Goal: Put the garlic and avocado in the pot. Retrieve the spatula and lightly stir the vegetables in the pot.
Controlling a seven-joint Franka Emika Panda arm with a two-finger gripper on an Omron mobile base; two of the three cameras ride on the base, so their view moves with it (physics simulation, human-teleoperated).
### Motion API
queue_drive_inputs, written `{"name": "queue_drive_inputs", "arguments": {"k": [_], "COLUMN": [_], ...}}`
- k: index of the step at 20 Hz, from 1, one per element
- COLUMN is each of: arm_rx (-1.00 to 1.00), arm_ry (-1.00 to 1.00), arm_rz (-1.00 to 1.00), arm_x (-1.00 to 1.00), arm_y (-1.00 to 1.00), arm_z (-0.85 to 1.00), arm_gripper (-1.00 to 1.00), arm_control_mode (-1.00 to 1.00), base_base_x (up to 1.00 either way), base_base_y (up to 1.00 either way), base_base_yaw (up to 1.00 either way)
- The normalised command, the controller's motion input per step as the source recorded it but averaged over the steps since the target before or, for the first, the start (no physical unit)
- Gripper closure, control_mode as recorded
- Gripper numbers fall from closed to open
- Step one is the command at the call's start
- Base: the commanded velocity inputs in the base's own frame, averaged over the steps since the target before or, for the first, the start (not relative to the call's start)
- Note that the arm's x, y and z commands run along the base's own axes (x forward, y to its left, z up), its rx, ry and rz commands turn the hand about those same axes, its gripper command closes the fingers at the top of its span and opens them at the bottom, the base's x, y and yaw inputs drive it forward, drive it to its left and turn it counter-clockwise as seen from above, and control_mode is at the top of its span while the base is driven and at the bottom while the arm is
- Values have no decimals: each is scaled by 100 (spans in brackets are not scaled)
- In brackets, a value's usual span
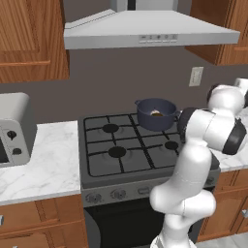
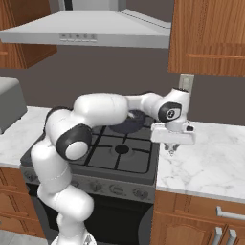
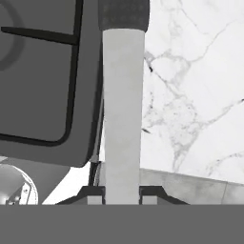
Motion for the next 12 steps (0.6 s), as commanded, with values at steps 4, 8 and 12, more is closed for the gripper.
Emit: {"name": "queue_drive_inputs", "arguments": {"k": [4,8,12], "arm_rx": [-1,-2,-2], "arm_ry": [0,-3,0], "arm_rz": [10,14,23], "arm_x": [-23,-12,0], "arm_y": [60,50,46], "arm_z": [41,69,70], "arm_gripper": [100,100,100], "arm_control_mode": [-100,-100,-100], "base_base_x": [0,0,0], "base_base_y": [0,0,0], "base_base_yaw": [0,0,0]}}
